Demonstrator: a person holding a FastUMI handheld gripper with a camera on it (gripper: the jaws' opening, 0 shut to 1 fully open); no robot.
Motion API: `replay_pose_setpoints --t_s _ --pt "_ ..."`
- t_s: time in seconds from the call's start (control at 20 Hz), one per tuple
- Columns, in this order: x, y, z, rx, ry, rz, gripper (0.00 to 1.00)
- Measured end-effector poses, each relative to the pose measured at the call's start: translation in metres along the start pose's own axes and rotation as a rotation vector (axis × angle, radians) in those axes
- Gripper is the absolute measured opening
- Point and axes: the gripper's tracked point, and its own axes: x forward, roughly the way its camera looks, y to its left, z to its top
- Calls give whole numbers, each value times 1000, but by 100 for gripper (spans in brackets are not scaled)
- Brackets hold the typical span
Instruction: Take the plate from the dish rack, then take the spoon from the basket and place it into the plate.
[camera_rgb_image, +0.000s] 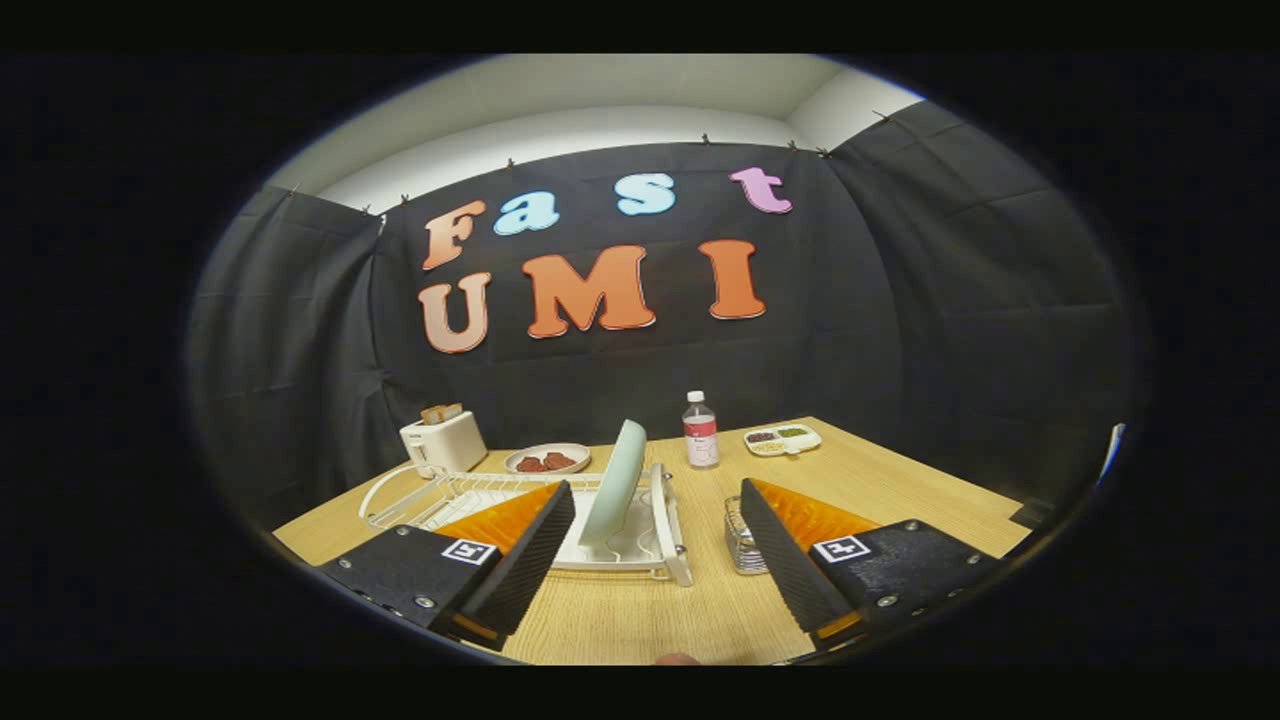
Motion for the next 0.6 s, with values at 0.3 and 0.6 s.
replay_pose_setpoints --t_s 0.3,0.6 --pt "0 -1 21 -91 -123 -19 99" --pt "0 7 19 -145 -96 20 99"
